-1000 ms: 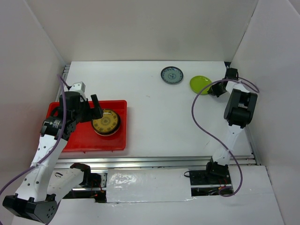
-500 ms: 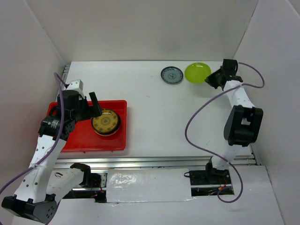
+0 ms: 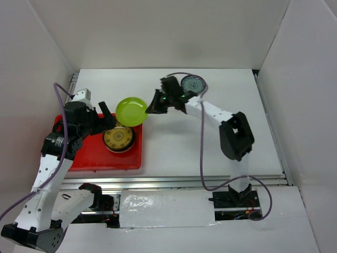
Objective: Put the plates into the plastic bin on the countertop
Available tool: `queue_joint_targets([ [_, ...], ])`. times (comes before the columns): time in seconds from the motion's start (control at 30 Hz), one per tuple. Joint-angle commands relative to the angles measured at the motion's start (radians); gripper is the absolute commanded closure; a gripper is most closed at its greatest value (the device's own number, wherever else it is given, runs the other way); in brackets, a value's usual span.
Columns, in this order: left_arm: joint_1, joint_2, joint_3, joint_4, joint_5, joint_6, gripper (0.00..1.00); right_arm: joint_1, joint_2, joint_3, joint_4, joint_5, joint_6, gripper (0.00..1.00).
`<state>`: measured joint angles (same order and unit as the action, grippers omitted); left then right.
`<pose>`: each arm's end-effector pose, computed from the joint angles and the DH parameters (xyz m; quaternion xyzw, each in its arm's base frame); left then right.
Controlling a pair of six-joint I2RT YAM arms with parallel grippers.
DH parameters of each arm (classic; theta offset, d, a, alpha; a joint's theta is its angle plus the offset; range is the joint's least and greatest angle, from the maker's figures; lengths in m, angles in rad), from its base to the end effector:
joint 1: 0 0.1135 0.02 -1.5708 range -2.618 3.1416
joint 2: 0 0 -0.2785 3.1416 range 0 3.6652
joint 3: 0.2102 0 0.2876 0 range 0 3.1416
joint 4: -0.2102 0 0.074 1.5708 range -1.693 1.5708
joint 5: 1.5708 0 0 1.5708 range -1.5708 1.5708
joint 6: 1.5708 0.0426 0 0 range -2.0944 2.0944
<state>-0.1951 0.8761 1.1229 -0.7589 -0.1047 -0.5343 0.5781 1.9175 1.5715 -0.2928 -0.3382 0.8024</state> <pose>0.1983 -0.0346 0.3973 -0.1715 0.8451 -0.1377 0.4872 0.4037 0.2803 0.2684 0.0234 0.8836 0.3979 0.2458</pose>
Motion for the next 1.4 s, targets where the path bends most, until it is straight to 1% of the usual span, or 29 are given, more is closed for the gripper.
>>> queue_joint_targets([
  [0.0,-0.003,-0.022,0.041,0.030,0.030,-0.033,0.01,0.100,0.101,0.182,-0.038,-0.016,0.012,1.00],
  [0.2,-0.003,-0.037,0.038,0.012,0.016,-0.020,0.01,0.181,0.250,0.249,-0.037,-0.024,0.040,1.00],
  [0.37,0.000,-0.037,0.029,0.007,0.020,-0.012,0.01,0.215,0.252,0.229,-0.011,-0.007,0.049,1.00],
  [0.4,0.000,-0.037,0.025,0.009,0.022,-0.009,0.01,0.218,0.242,0.228,-0.012,-0.005,0.044,0.93],
  [0.43,-0.001,-0.037,0.020,0.010,0.023,-0.009,0.01,0.220,0.236,0.226,-0.012,-0.002,0.041,0.79],
  [0.47,-0.001,-0.037,0.018,0.010,0.023,-0.007,0.01,0.223,0.229,0.214,-0.002,-0.002,0.040,0.58],
  [0.5,-0.001,-0.037,0.012,0.013,0.023,-0.007,0.01,0.226,0.209,0.203,0.003,-0.002,0.038,0.23],
  [0.53,0.000,-0.037,0.011,0.015,0.025,-0.004,0.01,0.227,0.193,0.176,0.036,-0.013,0.037,0.02],
  [0.57,-0.001,-0.037,0.003,0.016,0.028,-0.003,0.01,0.226,0.151,0.156,0.056,-0.031,0.044,0.00],
  [0.63,0.000,-0.037,-0.003,0.027,0.036,-0.003,0.01,0.218,0.098,0.086,0.118,-0.041,0.052,0.00],
  [0.67,-0.003,-0.035,-0.008,0.032,0.040,-0.001,0.01,0.206,0.039,0.064,0.127,-0.036,0.055,0.00],
  [0.8,-0.004,-0.005,-0.023,0.093,0.082,-0.009,0.01,0.137,-0.138,-0.086,0.170,0.027,0.061,0.00],
  [0.83,-0.006,0.030,-0.021,0.124,0.094,-0.015,0.01,0.115,-0.179,-0.159,0.190,0.033,0.061,0.00],
  [0.87,-0.007,0.049,-0.011,0.138,0.097,-0.016,0.01,0.095,-0.258,-0.194,0.195,0.041,0.061,0.00],
  [0.9,-0.010,0.072,-0.003,0.157,0.121,-0.019,0.01,0.050,-0.297,-0.233,0.192,0.056,0.060,0.00],
  [0.93,-0.013,0.124,0.006,0.179,0.137,-0.029,0.01,0.022,-0.342,-0.307,0.176,0.097,0.055,0.00],
  [0.97,-0.018,0.154,0.024,0.235,0.155,-0.033,0.01,-0.004,-0.426,-0.339,0.158,0.126,0.049,0.00],
  [1.0,-0.026,0.187,0.035,0.274,0.198,-0.038,0.01,-0.055,-0.470,-0.379,0.141,0.157,0.043,0.00],
  [1.03,-0.032,0.271,0.050,0.309,0.223,-0.052,0.01,-0.076,-0.518,-0.457,0.108,0.221,0.038,0.00],
  [1.07,-0.050,0.321,0.099,0.384,0.247,-0.055,0.01,-0.105,-0.605,-0.494,0.092,0.246,0.026,0.00],
  [1.1,-0.055,0.378,0.129,0.415,0.266,-0.055,0.01,-0.127,-0.644,-0.533,0.081,0.260,0.018,0.00],
  [1.13,-0.056,0.511,0.170,0.437,0.320,-0.073,0.01,-0.179,-0.687,-0.597,0.055,0.264,0.009,0.00],
  [1.17,-0.063,0.585,0.258,0.478,0.354,-0.081,0.01,-0.207,-0.769,-0.626,0.044,0.258,-0.008,0.00],
  [1.2,-0.070,0.656,0.312,0.487,0.364,-0.087,0.01,-0.230,-0.808,-0.655,0.038,0.254,-0.017,0.00],
  [1.23,-0.079,0.801,0.375,0.484,0.364,-0.107,0.01,-0.251,-0.846,-0.712,0.037,0.249,-0.025,0.00],
  [1.27,-0.095,0.881,0.516,0.474,0.381,-0.115,0.01,-0.309,-0.903,-0.731,0.038,0.245,-0.043,0.00],
  [1.3,-0.101,1.022,0.585,0.472,0.402,-0.122,0.01,-0.346,-0.922,-0.745,0.028,0.231,-0.046,0.00],
  [1.33,-0.109,1.091,0.657,0.478,0.462,-0.144,0.01,-0.383,-0.936,-0.755,0.000,0.203,-0.052,0.00],
  [1.37,-0.119,1.173,0.831,0.478,0.488,-0.151,0.01,-0.447,-0.949,-0.760,-0.009,0.132,-0.061,0.00],
])
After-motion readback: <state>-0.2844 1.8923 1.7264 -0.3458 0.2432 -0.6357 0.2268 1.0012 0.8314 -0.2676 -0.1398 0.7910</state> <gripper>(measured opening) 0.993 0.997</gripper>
